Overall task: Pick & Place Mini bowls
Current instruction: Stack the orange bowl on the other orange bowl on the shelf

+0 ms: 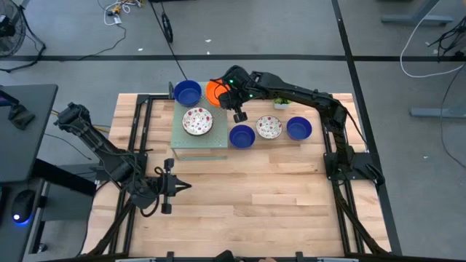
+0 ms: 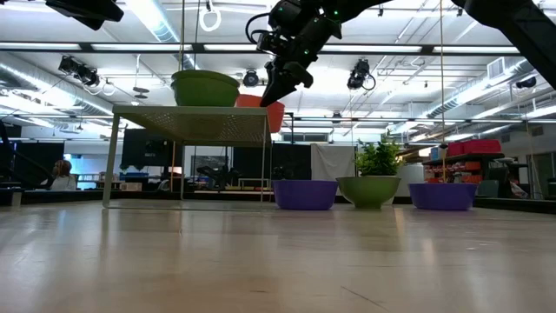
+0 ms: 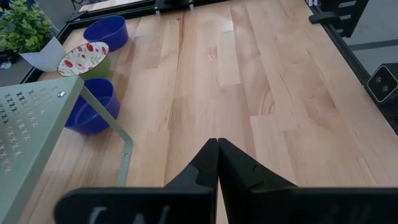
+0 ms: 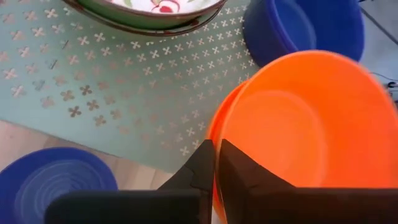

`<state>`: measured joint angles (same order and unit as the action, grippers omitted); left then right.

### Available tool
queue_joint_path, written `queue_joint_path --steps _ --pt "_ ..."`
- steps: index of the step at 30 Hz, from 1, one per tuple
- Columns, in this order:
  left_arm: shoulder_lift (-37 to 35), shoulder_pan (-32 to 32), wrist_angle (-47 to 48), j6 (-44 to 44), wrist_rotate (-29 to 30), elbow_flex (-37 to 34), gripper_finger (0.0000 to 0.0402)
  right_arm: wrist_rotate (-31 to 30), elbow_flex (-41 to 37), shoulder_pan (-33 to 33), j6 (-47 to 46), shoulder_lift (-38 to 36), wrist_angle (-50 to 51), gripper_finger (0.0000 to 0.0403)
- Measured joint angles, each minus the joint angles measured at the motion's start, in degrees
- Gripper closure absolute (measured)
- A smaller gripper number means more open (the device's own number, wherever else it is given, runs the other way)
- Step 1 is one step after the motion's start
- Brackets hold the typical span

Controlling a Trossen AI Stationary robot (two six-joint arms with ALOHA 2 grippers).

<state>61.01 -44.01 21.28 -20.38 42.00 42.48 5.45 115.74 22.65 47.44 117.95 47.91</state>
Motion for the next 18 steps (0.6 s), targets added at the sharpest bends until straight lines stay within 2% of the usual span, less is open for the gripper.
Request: queue_joint_path --steps 12,18 --pt "0.0 0.0 0.0 0.0 0.0 0.0 0.0388 0.0 0.0 0.0 -0.4 -0.1 -2.0 0.0378" --pt "0.0 0.0 0.0 0.0 0.0 0.0 0.0388 0.0 -0.1 0.0 -1.3 -0.7 -2.1 0.0337"
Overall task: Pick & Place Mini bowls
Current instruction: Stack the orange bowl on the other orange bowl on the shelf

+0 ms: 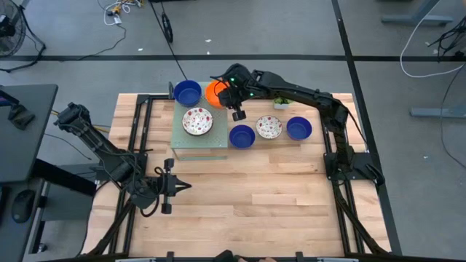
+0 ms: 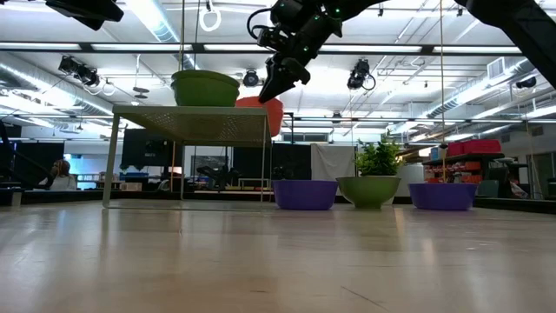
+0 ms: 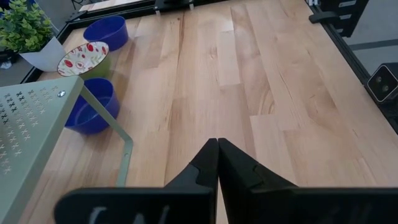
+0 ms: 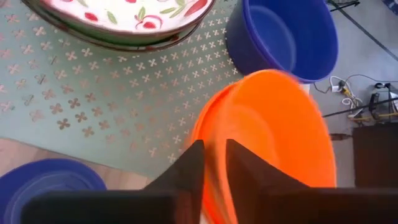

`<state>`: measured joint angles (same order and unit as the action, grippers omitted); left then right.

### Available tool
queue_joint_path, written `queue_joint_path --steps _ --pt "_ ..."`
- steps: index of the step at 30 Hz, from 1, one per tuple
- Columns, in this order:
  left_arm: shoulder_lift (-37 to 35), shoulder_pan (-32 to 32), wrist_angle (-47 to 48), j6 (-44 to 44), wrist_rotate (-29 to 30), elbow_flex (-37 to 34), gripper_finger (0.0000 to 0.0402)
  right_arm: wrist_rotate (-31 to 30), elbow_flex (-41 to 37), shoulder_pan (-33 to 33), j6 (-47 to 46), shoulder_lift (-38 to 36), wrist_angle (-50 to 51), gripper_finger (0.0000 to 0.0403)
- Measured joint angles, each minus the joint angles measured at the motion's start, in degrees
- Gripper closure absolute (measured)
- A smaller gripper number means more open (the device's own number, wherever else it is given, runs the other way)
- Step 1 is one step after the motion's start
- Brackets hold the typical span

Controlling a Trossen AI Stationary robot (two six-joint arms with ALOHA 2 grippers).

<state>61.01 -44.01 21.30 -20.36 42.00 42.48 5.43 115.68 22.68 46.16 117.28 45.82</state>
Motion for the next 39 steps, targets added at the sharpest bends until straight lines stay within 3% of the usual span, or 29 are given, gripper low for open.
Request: queue_joint_path --steps 8,14,18,23,25,30,34,39 --pt "0.0 0.0 0.0 0.0 0.0 0.0 0.0388 0.0 0.0 -0.2 -0.1 -0.3 0.3 0.0244" --pt "0.0 0.0 0.1 0.0 0.0 0.0 0.0388 0.0 0.9 -0.7 -2.1 -5.2 1.2 0.022" --pt "0.0 0.0 0.1 0.0 0.0 0.0 0.0388 0.0 0.9 -0.3 -4.7 -8.6 6.7 0.0254" --pt "0.0 0.0 0.1 0.0 0.0 0.0 0.0388 0.0 0.6 2.3 -9.0 -9.0 13.6 0.0367" --pt "0.0 0.0 0.0 0.0 0.0 0.0 0.0388 0.0 -1.5 3.4 -9.7 -8.8 12.9 0.0393" --pt "0.0 0.1 0.0 0.0 0.7 0.0 0.0388 -0.6 -9.9 5.8 -11.9 -8.6 4.4 0.0379" --pt "0.0 0.1 0.0 0.0 1.7 0.0 0.0388 -0.6 -15.8 6.2 -11.9 -8.5 -3.4 0.0396" --pt "0.0 0.1 0.0 0.0 1.7 0.0 0.0388 -0.4 -18.4 5.9 -12.0 -8.5 -8.8 0.0395"
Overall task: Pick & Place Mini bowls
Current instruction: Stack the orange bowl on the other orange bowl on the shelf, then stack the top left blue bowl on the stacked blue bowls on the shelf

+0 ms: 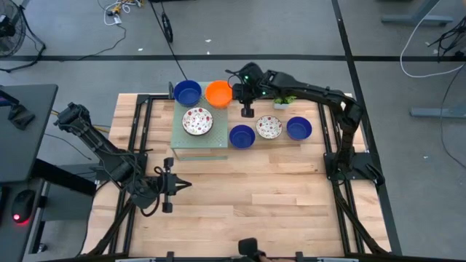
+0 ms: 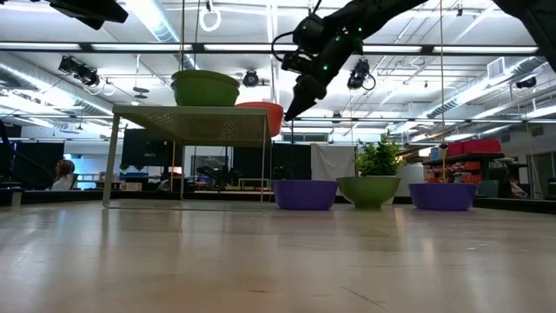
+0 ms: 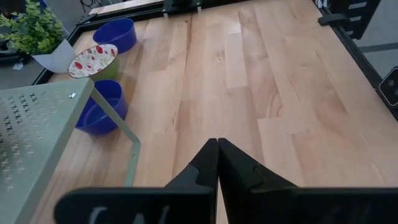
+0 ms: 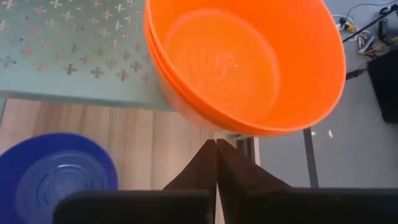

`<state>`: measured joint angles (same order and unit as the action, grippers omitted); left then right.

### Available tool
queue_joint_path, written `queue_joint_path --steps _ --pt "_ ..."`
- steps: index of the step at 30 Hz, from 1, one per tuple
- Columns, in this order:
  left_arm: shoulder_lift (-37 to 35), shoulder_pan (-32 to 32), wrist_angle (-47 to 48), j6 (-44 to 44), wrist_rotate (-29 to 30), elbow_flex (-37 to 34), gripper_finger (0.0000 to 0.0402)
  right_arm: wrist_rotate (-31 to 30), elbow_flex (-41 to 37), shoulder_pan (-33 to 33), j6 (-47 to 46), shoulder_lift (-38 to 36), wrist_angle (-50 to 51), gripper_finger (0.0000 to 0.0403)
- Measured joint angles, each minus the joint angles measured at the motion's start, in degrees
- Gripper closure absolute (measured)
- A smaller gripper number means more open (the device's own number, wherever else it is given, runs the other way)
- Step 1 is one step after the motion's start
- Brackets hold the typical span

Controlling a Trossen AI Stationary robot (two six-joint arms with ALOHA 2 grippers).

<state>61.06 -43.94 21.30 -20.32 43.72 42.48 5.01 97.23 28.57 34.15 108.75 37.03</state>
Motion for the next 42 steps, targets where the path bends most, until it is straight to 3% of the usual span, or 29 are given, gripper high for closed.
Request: queue_joint_path --steps 21,31,37,42 --pt "0.0 0.0 0.0 0.0 0.0 0.0 0.0388 5.0 -0.3 -0.9 -2.2 0.0 -5.2 0.0397" --pt "0.0 0.0 0.0 0.0 0.0 0.0 0.0388 5.0 -0.5 -7.0 -2.7 -6.3 8.5 0.04" --pt "0.0 0.0 0.0 0.0 0.0 0.0 0.0388 5.1 -12.5 -13.7 -4.1 -11.5 6.4 0.0399" --pt "0.0 0.0 0.0 0.0 0.0 0.0 0.0388 4.9 -27.0 -16.4 -11.0 -14.6 -7.5 0.0386"
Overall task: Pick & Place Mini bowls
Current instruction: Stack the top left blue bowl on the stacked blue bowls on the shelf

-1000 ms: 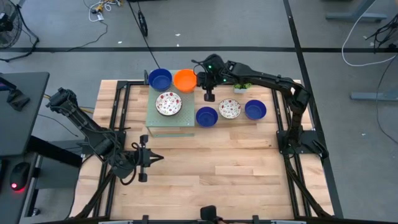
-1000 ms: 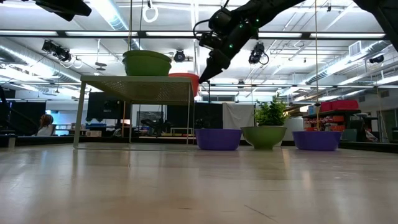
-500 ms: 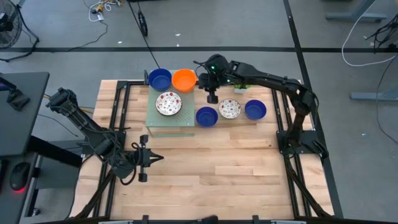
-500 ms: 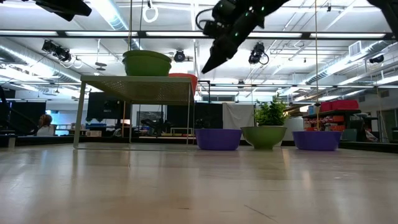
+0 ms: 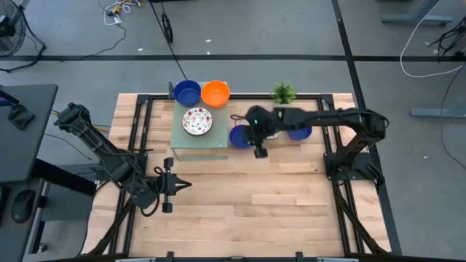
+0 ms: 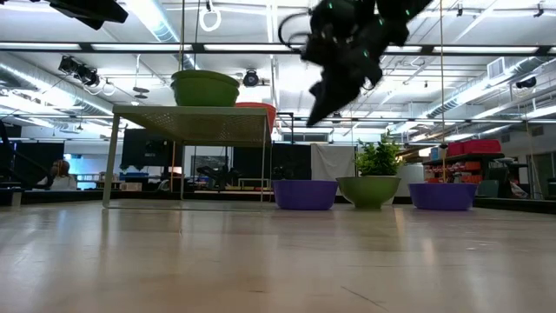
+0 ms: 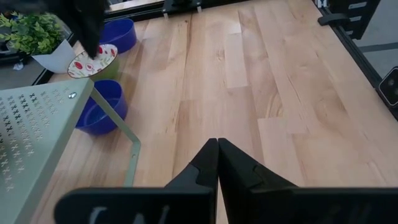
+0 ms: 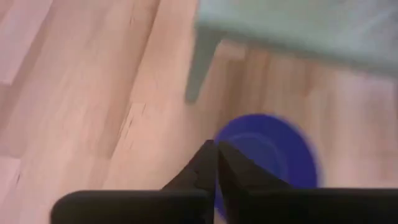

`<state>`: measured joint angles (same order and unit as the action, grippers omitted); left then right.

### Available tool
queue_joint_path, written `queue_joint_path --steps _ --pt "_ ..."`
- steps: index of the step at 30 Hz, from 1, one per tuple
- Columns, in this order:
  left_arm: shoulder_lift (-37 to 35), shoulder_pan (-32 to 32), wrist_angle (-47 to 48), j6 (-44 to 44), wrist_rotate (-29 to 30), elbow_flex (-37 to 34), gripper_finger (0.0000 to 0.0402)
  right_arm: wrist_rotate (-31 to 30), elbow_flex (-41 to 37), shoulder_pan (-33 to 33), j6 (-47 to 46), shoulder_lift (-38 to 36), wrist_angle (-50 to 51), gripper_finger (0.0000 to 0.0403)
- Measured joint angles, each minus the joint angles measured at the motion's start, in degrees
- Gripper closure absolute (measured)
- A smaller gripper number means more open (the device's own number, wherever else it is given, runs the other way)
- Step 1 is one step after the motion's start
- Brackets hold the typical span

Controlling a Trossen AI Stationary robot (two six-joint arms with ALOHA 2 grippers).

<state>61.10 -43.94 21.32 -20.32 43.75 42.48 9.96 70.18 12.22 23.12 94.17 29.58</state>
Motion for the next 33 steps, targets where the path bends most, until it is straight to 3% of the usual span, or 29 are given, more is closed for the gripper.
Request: queue_joint_path --steps 8,13,33 --pt "0.0 1.3 0.0 0.1 0.1 0.0 0.0388 -1.0 -12.4 -0.7 0.1 1.1 -16.5 0.0281" --pt "0.0 2.9 0.0 0.1 0.1 0.0 0.0388 -2.0 -13.9 -0.6 1.4 1.2 -17.8 0.024" --pt "0.0 4.0 -0.2 0.5 0.0 0.0 0.0388 -5.0 -14.1 0.1 4.0 5.5 -19.5 0.03"
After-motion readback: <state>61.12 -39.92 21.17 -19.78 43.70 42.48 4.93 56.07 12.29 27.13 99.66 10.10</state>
